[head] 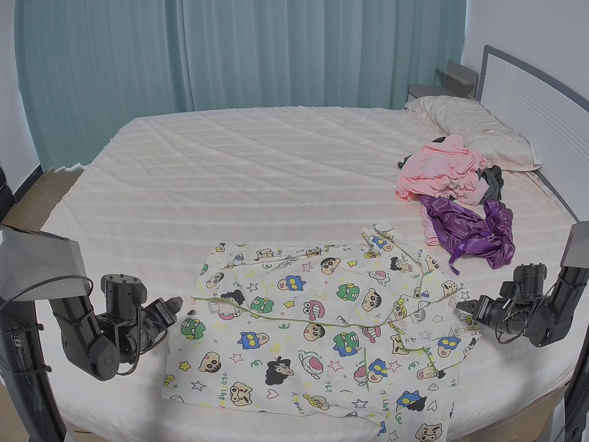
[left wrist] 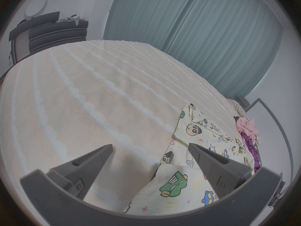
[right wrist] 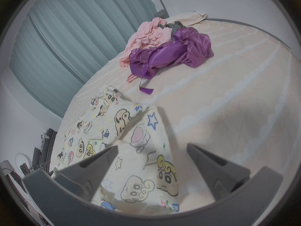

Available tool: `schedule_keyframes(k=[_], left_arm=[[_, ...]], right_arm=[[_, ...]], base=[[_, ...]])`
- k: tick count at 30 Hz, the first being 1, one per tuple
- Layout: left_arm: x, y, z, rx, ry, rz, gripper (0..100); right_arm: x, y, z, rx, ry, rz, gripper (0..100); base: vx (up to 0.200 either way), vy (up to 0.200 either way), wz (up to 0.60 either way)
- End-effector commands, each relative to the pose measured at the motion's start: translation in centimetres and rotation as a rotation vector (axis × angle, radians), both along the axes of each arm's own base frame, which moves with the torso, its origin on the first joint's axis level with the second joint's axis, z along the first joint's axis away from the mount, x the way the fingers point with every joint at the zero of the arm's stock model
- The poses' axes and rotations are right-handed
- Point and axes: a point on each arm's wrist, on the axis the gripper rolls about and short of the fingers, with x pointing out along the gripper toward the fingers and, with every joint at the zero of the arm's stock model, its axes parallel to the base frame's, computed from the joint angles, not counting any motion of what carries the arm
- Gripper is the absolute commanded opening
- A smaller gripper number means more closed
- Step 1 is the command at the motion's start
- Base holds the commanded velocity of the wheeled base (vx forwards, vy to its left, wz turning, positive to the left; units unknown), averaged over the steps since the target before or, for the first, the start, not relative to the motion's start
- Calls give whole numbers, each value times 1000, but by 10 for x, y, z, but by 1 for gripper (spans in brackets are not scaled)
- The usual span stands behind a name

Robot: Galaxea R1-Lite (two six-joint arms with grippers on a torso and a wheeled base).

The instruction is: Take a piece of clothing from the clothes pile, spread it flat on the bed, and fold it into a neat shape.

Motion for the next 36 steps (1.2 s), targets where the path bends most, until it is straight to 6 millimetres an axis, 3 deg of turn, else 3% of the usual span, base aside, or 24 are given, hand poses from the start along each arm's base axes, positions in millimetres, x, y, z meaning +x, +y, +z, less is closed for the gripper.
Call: schedule_keyframes(k=[1,13,23,24,31,32,36], left_arm=[[-1,0,0,0,3,1,100],[-1,0,1,1,-1,3,100],[-2,1,8,-2,-23,2,100],[-3,1,10,-5,-28,1,100],[-6,-1,14,-16,-35,-11,100],[-7,-4,15,-15,-37,-23,100],[-9,-6,20,-16,-54,-33,100]], right_arm=[[2,4,-17,10,50,20,0],[-2,-35,9,0,-36,-132,0],[-2,-34,12,-3,-45,-132,0],[-2,-33,16,-3,-59,-128,100],[7,-3,43,49,-153,-66,100],[19,11,55,80,-194,-45,100],[35,37,66,116,-200,-34,100]], base=[[0,0,0],[0,0,0],[0,0,0],[0,0,0],[0,0,0],[0,0,0],[0,0,0]])
